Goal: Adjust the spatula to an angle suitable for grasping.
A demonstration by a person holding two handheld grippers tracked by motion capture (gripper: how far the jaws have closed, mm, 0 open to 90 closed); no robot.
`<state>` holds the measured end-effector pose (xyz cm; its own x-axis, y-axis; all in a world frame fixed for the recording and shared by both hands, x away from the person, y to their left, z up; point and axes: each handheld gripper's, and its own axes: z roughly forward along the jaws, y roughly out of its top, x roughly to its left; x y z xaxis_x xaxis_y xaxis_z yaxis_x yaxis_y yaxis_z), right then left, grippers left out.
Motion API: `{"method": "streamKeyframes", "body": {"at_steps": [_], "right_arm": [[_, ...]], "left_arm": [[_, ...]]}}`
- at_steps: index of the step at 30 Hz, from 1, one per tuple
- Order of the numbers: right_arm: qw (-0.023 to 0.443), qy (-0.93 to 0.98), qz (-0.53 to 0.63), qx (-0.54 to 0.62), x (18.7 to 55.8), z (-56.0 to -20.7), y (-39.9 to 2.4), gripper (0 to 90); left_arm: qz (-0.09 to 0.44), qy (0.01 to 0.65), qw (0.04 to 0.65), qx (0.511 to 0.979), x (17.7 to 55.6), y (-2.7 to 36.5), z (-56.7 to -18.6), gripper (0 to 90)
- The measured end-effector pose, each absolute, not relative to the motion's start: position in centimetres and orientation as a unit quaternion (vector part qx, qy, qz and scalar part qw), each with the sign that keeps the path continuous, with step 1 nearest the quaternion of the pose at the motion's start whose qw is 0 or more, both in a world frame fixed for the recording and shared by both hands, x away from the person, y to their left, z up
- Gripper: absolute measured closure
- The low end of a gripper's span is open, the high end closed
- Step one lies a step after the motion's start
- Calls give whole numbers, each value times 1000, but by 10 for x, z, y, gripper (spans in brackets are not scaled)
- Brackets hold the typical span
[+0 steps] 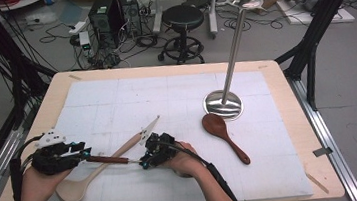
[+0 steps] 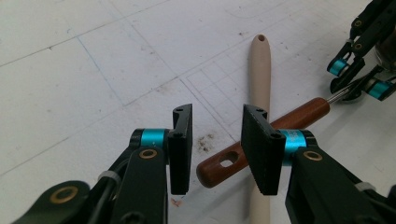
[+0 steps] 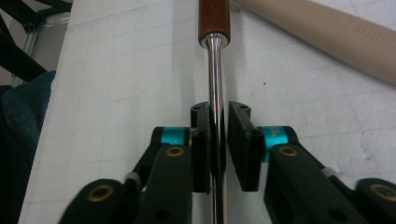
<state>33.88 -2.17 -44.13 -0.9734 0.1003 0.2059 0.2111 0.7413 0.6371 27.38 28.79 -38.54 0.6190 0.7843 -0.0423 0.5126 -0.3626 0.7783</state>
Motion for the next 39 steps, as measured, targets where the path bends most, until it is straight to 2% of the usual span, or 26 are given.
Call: {"method": "streamKeyframes", "body": {"at_steps": [7, 20, 29, 39], "right_arm": [[85, -929, -347, -96, 340, -440, -24, 837], [90, -911, -383, -123, 344, -426, -41, 841], [89, -898, -405, -144, 345, -415, -54, 842], [82, -880, -441, -157, 345, -400, -68, 842]], "left_arm": [[175, 402, 399, 806, 273, 290, -383, 637], [188, 405, 408, 797, 271, 293, -374, 573], [194, 402, 414, 793, 271, 288, -370, 517], [187, 393, 419, 797, 272, 277, -372, 499]]}}
